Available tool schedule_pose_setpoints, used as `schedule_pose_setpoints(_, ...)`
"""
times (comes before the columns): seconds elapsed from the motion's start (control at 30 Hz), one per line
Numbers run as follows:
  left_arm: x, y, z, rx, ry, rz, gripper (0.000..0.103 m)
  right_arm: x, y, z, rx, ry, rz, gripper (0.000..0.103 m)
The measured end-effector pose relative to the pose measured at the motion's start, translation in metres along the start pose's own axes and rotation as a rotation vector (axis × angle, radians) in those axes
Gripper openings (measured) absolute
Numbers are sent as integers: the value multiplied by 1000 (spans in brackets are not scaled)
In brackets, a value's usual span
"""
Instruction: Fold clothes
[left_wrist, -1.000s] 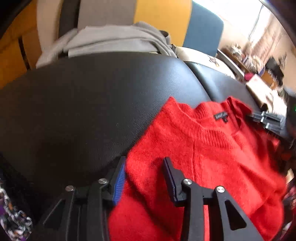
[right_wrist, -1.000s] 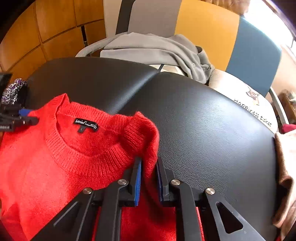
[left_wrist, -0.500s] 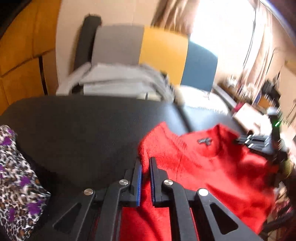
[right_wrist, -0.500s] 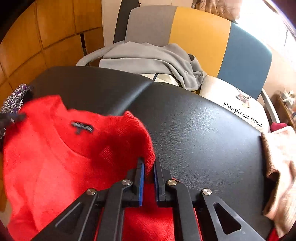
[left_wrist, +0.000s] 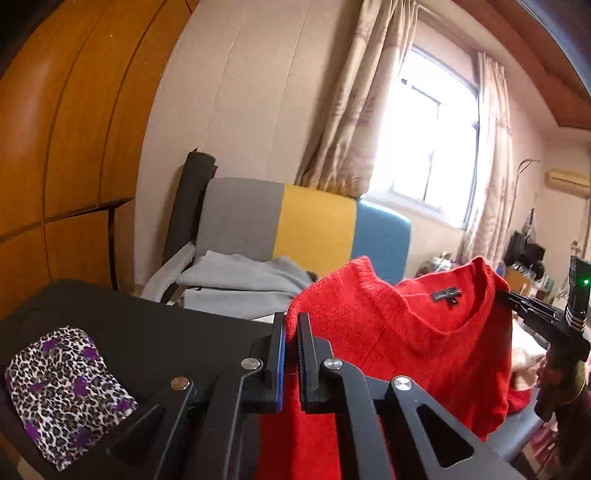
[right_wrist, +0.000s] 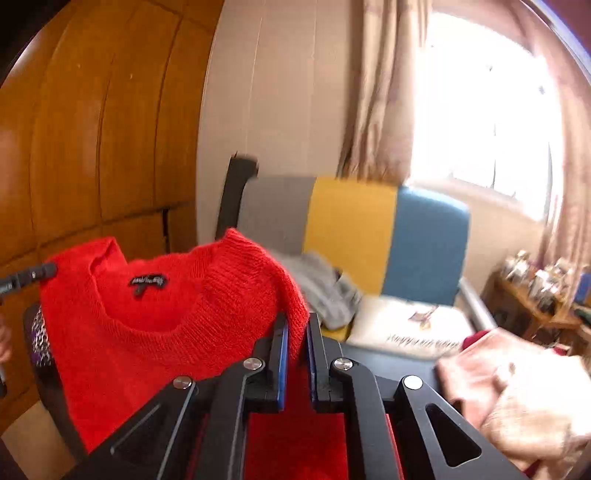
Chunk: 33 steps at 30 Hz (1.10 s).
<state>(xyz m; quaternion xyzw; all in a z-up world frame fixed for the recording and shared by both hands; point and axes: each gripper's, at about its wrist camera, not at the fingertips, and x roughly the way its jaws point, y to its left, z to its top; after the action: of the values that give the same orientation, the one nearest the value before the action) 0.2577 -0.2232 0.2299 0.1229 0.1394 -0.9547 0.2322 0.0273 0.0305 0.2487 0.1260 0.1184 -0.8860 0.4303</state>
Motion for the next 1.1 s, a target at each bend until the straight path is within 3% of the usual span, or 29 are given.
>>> schedule_pose_setpoints(0.23,-82,-38,3,52,-214,-40,4,-76,6,6,41,-145,-85,9)
schedule_pose_setpoints(0.33,-90,-44,9,68,-228,-42,4,-101,8,10,65,-199,-93,9)
schedule_pose_setpoints(0.43,-60,-40,11,61,-192,-12,4,-96,6,14,76,-193,-103,9)
schedule_pose_setpoints(0.57,-2,-24,8,14,-90,26,4,-47,-4,7,98,-111,-113,9)
schedule_pose_setpoints(0.67,26,-16,20,-15,-85,35,4,-13,-9,7,96,-71,-139,9)
schedule_pose_setpoints(0.73,42,-25,33,48,-115,72,4,4,-10,20,77,-84,-172,8)
schedule_pose_setpoints(0.8,67,-34,43,117,-116,117,4,29,-13,39,41,-97,-238,1)
schedule_pose_setpoints(0.97,182,-18,32,103,147,119,6,125,-46,59,108,38,-232,1)
schedule_pose_setpoints(1.1,242,7,-15,90,376,147,6,158,-52,17,174,171,-124,5)
